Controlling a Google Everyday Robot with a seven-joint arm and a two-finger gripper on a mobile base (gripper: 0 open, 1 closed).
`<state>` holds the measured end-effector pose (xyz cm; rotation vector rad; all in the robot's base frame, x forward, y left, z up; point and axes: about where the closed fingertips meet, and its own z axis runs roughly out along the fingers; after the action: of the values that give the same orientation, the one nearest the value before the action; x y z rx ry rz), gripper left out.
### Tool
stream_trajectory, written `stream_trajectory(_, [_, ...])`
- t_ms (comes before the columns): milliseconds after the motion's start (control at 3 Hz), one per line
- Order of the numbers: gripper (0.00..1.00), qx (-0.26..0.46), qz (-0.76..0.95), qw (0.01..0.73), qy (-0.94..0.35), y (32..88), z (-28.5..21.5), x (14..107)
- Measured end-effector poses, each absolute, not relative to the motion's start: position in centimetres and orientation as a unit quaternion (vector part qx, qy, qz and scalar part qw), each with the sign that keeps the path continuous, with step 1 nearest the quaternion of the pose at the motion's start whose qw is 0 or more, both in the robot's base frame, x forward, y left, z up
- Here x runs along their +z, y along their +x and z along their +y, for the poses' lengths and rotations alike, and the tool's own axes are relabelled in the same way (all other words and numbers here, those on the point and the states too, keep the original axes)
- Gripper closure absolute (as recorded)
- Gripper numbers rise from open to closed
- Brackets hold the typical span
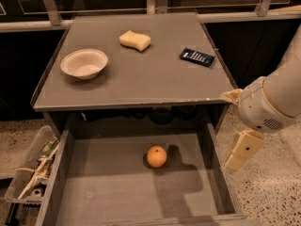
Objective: Pick orange from top drawer and place on counter
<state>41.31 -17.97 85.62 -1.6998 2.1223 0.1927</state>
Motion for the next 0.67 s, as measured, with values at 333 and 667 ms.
stream_trajectory(333, [0.00, 0.087, 0.754, 0.227, -0.611, 41.5, -17.1, 84.6])
stream_trajectory(667, [0.00, 0.122, 0.738, 0.267, -0.607, 42.6, -15.3, 82.1])
